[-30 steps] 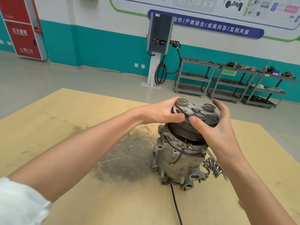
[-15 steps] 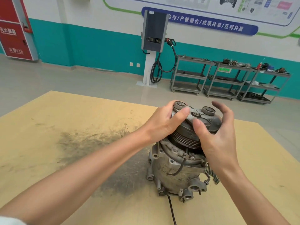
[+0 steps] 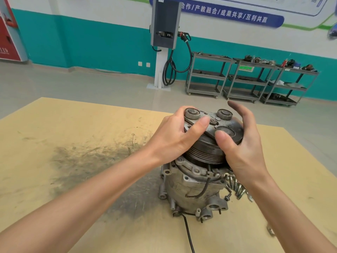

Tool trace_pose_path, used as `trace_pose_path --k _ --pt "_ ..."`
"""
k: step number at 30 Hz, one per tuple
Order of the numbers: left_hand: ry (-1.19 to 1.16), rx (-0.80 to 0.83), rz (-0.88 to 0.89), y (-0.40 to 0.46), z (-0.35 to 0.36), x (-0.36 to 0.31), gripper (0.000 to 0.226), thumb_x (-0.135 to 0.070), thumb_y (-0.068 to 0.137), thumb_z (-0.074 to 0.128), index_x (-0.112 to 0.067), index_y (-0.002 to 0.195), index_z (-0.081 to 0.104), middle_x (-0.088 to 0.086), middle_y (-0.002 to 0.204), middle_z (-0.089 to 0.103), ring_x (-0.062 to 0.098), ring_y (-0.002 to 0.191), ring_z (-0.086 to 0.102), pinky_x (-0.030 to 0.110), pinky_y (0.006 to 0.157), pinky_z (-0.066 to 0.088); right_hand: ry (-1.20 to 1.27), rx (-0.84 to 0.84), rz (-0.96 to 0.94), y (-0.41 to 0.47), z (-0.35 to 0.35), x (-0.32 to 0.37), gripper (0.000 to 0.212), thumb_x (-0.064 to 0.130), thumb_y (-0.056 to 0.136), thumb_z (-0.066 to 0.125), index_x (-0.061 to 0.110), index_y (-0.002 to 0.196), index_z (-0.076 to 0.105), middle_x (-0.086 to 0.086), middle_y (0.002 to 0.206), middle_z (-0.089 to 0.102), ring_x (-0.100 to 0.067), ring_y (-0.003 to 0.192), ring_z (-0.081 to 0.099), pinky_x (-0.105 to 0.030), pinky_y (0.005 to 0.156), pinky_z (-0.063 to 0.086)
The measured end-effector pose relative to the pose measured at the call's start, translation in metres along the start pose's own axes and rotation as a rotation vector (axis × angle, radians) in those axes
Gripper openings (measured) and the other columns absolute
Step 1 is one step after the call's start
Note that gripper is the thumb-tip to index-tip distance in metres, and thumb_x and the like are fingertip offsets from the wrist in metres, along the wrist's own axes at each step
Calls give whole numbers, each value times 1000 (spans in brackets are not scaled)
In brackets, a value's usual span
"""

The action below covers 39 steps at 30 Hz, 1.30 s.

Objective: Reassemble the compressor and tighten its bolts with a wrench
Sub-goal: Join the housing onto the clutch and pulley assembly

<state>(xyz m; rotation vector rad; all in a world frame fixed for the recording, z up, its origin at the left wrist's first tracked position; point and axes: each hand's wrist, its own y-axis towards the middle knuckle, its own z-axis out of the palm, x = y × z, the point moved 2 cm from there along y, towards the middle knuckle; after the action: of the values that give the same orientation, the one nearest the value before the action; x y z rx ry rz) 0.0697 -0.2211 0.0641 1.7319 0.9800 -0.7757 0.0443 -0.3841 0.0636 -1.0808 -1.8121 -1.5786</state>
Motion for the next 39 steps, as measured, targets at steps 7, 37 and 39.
trace_pose_path --k 7,37,39 --pt "-71 29 -32 0 1 -2 68 -69 76 45 -15 114 58 4 102 71 21 95 68 50 86 53 -20 -65 -7 -5 5 2 77 51 66 64 24 135 43 13 105 63 5 93 64 -7 73 47" --pt "-199 191 -45 13 0 1 68 -61 80 45 -7 120 55 17 113 68 30 105 65 50 94 51 -121 -223 37 -14 13 7 91 62 62 60 18 141 43 56 94 51 22 94 55 2 76 39" --pt "-201 198 -45 13 0 1 68 -60 80 46 -7 120 56 16 113 68 29 105 66 50 95 51 -124 -221 45 -14 13 8 93 63 61 60 19 141 43 57 93 50 22 95 54 1 77 39"
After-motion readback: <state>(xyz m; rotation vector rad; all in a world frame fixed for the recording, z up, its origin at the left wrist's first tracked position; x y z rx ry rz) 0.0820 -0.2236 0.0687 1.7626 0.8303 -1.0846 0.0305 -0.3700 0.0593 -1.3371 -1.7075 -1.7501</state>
